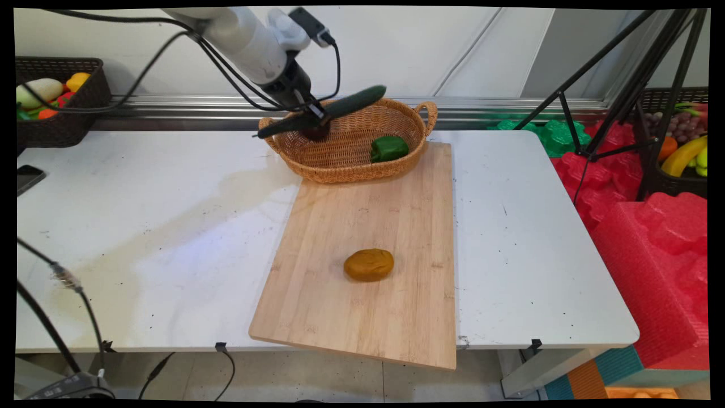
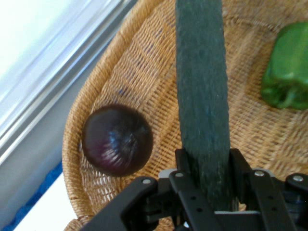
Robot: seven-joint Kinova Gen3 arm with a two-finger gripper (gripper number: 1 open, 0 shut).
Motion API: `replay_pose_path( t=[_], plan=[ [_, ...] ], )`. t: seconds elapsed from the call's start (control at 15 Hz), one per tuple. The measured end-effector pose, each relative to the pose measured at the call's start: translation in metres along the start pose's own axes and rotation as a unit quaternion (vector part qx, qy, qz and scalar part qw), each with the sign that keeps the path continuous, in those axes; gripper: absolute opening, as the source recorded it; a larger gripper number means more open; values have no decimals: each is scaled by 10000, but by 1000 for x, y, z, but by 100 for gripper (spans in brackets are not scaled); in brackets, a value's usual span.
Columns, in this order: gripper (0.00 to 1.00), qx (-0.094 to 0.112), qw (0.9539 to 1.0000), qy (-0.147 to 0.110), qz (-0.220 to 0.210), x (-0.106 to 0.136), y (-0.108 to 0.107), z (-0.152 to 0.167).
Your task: Place the picked object on the cutting board
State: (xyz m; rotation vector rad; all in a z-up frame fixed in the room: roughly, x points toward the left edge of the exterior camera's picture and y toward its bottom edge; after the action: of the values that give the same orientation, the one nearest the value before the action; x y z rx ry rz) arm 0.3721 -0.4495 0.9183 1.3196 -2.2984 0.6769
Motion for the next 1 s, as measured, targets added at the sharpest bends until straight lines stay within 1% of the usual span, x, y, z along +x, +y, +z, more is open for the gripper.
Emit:
replay_pose_path(
  t=[0.13, 0.27, 0.4, 0.6, 0.73, 1.0],
  plan=[
    [0, -36, 9999, 154, 51, -1, 8, -18],
    [0, -126, 9993, 323, 157, -7, 23, -41],
    [0, -228, 9986, 395, 251, -18, 39, -59],
    [0, -395, 9982, 350, 280, -42, 66, -78],
    [0, -472, 9982, 285, 215, -57, 80, -84],
    [0, -552, 9982, 205, 95, -75, 100, -84]
  ],
)
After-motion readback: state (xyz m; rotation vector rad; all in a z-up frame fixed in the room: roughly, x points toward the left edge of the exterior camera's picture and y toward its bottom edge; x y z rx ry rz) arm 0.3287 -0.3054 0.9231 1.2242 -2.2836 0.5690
